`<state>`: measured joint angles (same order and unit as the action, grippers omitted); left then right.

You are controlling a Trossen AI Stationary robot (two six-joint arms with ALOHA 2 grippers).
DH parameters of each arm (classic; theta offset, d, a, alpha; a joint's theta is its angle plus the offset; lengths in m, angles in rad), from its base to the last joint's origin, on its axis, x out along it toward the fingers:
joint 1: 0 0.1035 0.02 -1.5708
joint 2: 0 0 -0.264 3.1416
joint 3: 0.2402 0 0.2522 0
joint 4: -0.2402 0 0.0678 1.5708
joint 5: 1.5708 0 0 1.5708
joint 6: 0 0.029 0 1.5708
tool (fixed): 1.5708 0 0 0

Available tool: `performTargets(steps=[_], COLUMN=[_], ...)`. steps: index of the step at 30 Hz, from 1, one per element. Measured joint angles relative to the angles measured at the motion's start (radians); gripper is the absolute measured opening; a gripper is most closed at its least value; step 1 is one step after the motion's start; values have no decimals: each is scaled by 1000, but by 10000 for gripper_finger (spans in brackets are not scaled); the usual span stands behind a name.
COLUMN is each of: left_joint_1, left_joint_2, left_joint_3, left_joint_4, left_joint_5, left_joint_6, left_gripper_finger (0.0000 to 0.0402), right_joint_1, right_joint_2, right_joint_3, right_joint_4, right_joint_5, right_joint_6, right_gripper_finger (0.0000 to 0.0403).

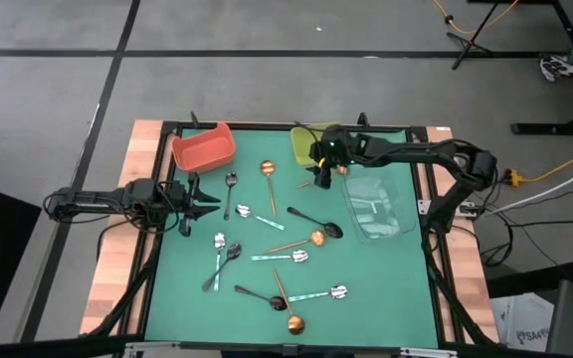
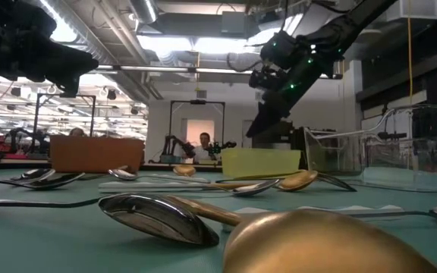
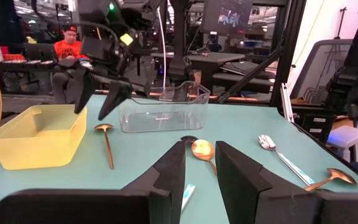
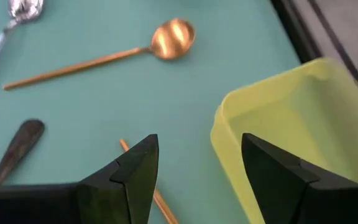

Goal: Sort silverware by color (type)
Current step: Put the top right gold spoon into the transparent bin

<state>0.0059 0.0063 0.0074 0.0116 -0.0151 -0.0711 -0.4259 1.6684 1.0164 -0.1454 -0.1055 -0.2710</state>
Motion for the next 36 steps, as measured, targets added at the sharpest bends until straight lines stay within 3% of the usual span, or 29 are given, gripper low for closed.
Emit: performTargets(steps=[8, 20, 36], left_joint_1=[0, 0, 0], left_joint_2=[0, 0, 0], left_joint_3=[0, 0, 0], left_joint_4=[0, 0, 0], left_joint_5=[-2, -2, -2], left_joint_6=[0, 0, 0], left_gripper_finger=[82, 82, 82], right_joint_1=[1, 1, 1], right_joint_2=[68, 178, 197], right_joint_3=[0, 0, 3], right_joint_4=[-24, -34, -86], right_joint_5=[-80, -71, -19], right_joint_6=[0, -5, -103], right_gripper_finger=[220, 220, 220])
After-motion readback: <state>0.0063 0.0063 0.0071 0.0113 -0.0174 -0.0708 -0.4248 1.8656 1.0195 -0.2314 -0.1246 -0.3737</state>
